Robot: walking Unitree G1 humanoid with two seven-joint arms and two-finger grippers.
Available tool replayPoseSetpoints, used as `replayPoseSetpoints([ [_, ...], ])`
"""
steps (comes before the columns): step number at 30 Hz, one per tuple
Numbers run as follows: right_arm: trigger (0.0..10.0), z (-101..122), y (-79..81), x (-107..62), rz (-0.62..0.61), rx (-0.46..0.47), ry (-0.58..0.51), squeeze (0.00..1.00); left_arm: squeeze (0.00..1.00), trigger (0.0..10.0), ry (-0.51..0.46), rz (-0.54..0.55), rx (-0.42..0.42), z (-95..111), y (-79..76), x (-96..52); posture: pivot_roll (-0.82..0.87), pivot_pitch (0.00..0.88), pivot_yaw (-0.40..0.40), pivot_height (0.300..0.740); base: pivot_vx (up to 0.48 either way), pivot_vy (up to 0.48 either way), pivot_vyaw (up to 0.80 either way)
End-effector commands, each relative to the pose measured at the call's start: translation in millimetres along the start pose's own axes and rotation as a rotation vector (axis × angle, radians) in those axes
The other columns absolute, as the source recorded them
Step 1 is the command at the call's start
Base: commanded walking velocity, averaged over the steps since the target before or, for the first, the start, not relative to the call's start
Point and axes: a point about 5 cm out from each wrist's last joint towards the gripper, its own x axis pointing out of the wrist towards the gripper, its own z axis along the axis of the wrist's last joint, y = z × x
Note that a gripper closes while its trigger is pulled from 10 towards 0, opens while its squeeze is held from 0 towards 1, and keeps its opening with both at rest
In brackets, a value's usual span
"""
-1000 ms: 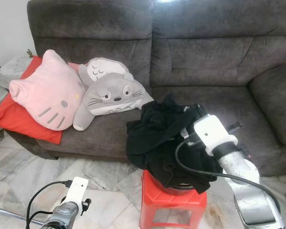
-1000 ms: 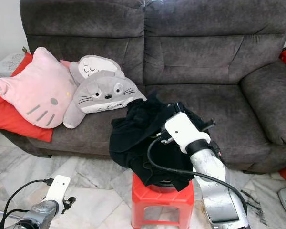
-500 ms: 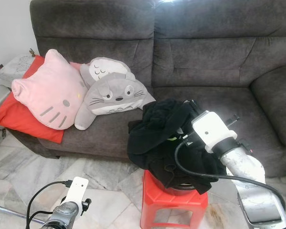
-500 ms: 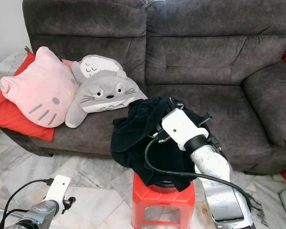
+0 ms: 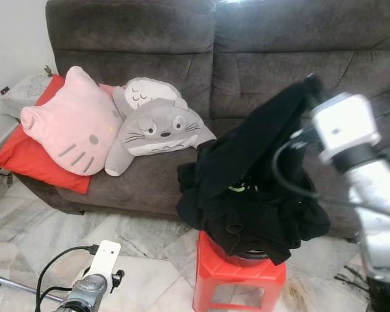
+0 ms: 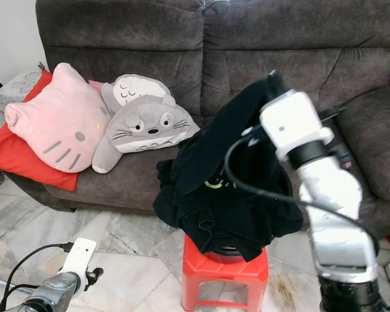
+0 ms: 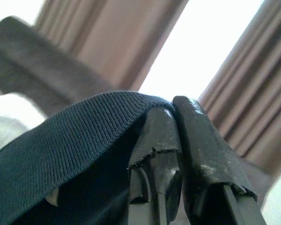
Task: Hang hanger
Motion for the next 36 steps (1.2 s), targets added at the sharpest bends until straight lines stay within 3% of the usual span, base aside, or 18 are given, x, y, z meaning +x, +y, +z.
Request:
replayPoseSetpoints([
  [1, 0.0, 10.7, -12.0, 1.0, -0.032, 0.009, -0.045, 0.00, 0.00, 10.0, 0.001, 0.006, 0.009, 1.5, 3.3, 0.1, -0.26, 0.007, 0.086, 0.740, 0.000, 0.000, 0.00],
  [7, 0.0, 26.7, -46.0, 9.2, -0.054, 0.000, -0.103, 0.00, 0.00, 10.0, -0.001, 0.005, 0.005, 3.0, 2.2, 0.3, -0.26, 0.003, 0.087, 0.740, 0.000, 0.000, 0.00],
  [9, 0.0, 27.9, -48.6, 9.7, -0.044, -0.003, -0.108, 0.00, 0.00, 10.0, -0.002, 0.005, 0.004, 3.2, 2.2, 0.4, -0.27, 0.002, 0.087, 0.740, 0.000, 0.000, 0.00],
  [14, 0.0, 37.3, -48.1, 11.4, 0.120, -0.028, -0.149, 0.00, 0.00, 10.0, -0.003, 0.007, 0.002, 3.6, 2.1, 0.4, -0.26, 0.000, 0.089, 0.740, 0.000, 0.000, 0.00],
  [18, 0.0, 44.9, -17.4, 4.7, 0.408, 0.021, -0.192, 0.00, 0.00, 10.0, -0.004, 0.007, 0.000, 3.8, 1.9, 0.5, -0.26, 0.000, 0.088, 0.740, 0.000, 0.000, 0.00],
  [19, 0.0, 44.3, 4.5, -3.6, 0.573, 0.055, -0.189, 0.00, 0.00, 10.0, -0.003, 0.008, -0.002, 3.8, 1.9, 0.5, -0.26, 0.000, 0.088, 0.740, 0.000, 0.000, 0.00],
  [25, 0.0, 26.3, 60.7, -38.8, 0.973, 0.137, -0.074, 0.00, 0.00, 10.0, 0.003, 0.004, 0.003, 2.9, 1.9, 0.4, -0.25, 0.000, 0.086, 0.740, 0.000, 0.000, 0.00],
  [28, 0.0, 20.2, 79.4, -54.0, 1.101, 0.169, -0.036, 0.00, 0.00, 10.0, 0.005, 0.003, 0.004, 2.6, 2.0, 0.4, -0.25, 0.000, 0.086, 0.740, 0.000, 0.000, 0.00],
  [30, 0.0, 15.9, 83.7, -58.4, 1.132, 0.166, -0.015, 0.00, 0.00, 10.0, 0.005, 0.003, 0.004, 2.5, 2.0, 0.4, -0.25, 0.000, 0.086, 0.740, 0.000, 0.000, 0.00],
  [33, 0.0, -1.5, 87.6, -61.6, 1.141, 0.099, 0.074, 0.00, 0.00, 10.0, 0.008, 0.001, 0.005, 2.1, 2.3, 0.3, -0.25, 0.006, 0.085, 0.740, 0.000, 0.000, 0.00],
  [34, 0.0, -13.7, 88.7, -65.2, 1.166, 0.018, 0.147, 0.00, 0.00, 10.0, 0.009, 0.000, 0.008, 2.0, 2.4, 0.3, -0.25, 0.009, 0.088, 0.740, 0.000, 0.000, 0.00],
  [36, 0.0, -25.6, 89.3, -68.8, 1.183, -0.056, 0.213, 0.00, 0.00, 10.0, 0.010, -0.001, 0.009, 1.9, 2.6, 0.3, -0.25, 0.010, 0.089, 0.740, 0.000, 0.000, 0.00],
])
